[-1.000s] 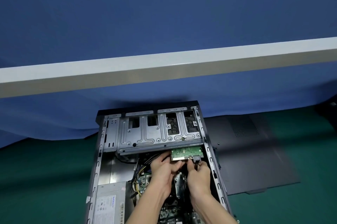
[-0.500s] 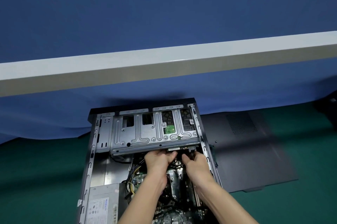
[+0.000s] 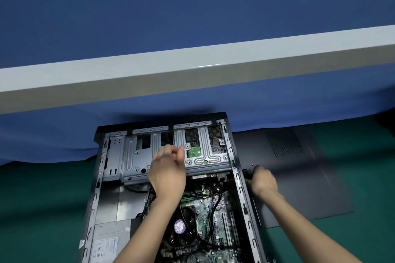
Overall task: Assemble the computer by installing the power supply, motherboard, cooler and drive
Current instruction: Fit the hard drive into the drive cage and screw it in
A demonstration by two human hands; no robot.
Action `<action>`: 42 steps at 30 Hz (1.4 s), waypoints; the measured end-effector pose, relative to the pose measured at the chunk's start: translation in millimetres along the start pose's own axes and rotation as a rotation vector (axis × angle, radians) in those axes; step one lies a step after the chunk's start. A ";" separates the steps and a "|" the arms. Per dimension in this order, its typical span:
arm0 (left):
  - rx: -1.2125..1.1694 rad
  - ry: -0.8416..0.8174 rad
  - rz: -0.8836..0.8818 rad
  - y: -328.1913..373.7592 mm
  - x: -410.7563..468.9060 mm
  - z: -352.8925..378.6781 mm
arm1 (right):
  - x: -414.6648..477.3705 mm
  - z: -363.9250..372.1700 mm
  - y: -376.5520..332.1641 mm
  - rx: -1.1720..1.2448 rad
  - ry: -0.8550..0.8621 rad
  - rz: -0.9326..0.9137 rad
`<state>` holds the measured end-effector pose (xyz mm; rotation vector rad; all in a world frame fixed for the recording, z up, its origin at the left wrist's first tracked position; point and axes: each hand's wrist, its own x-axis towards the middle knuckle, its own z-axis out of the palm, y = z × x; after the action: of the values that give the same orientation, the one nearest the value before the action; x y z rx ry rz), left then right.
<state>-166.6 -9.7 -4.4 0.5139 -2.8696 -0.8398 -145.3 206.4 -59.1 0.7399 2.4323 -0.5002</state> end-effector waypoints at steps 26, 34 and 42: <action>0.070 0.283 0.288 -18.6 18.1 35.7 | 50.3 26.3 16.0 0.039 0.137 -0.049; -0.612 -0.225 0.007 17.5 3.0 6.7 | -10.3 -64.3 -1.3 1.035 0.081 -0.337; -0.890 -0.292 0.182 37.8 -32.0 -31.5 | -90.3 -66.7 -60.2 1.266 -0.474 -0.478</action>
<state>-141.3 15.4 42.2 0.0176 -2.3164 -2.0870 -143.9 156.1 57.9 0.3539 1.6049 -2.1891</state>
